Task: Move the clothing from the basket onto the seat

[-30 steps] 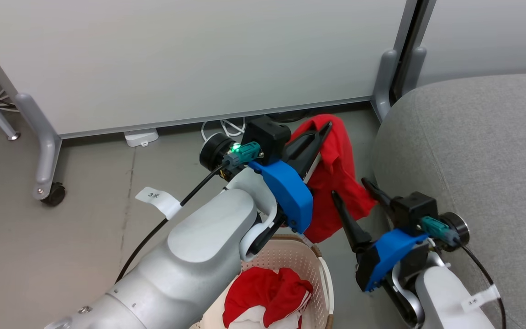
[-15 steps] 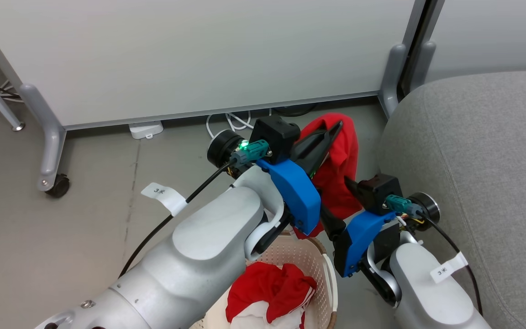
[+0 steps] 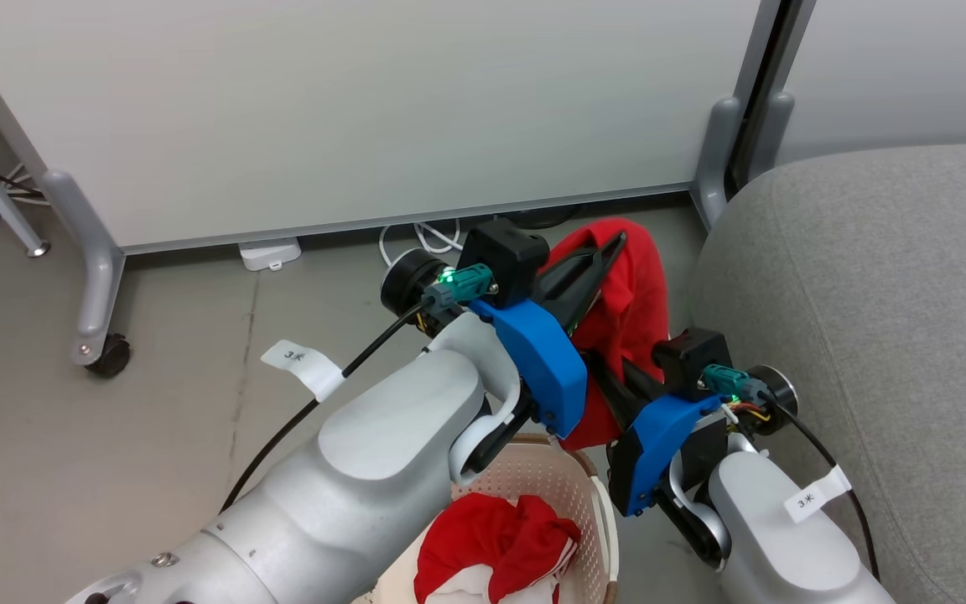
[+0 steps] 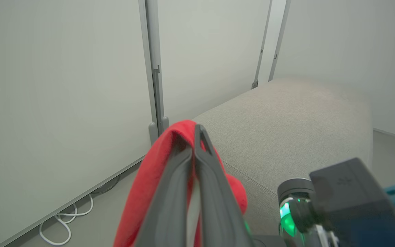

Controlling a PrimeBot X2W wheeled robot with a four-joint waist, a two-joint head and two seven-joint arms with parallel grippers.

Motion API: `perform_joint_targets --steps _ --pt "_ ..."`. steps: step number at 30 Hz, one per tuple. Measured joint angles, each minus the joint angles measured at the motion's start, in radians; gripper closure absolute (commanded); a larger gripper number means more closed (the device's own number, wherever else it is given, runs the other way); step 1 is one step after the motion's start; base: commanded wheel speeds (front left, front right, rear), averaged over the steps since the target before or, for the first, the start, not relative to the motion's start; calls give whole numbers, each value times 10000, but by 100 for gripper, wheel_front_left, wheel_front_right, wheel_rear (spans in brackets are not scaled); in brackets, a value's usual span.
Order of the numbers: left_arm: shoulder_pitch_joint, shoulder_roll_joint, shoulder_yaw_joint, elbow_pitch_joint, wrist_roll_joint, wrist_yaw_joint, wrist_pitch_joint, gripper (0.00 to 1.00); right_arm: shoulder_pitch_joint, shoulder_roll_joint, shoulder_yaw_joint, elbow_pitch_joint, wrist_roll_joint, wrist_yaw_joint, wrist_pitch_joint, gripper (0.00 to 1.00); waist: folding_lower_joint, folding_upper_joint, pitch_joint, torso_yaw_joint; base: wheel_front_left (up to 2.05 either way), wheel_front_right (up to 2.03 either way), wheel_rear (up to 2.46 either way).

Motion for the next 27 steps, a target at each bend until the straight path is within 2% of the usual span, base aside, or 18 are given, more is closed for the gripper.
perform_joint_targets --steps 10,11,12,13,27 --pt "2 0 -169 127 -290 35 -31 100 6 0 92 184 159 0 -127 100 0 0 -184 -139 0 0 0" --pt "3 0 -180 130 -303 40 -44 66 7 0 96 186 174 0 -142 100 0 0 -199 -146 0 0 0" --pt "3 0 -194 138 -353 42 -46 37 7 0 98 192 176 0 -148 100 -1 0 -213 -151 0 0 0" --pt "3 0 -211 148 -366 61 -46 2 7 0 102 199 178 0 -182 100 0 0 -223 -155 0 0 0" --pt "3 -2 -345 374 -623 209 -96 0 12 0 -13 234 169 0 -198 100 -1 0 -286 -144 0 0 0"
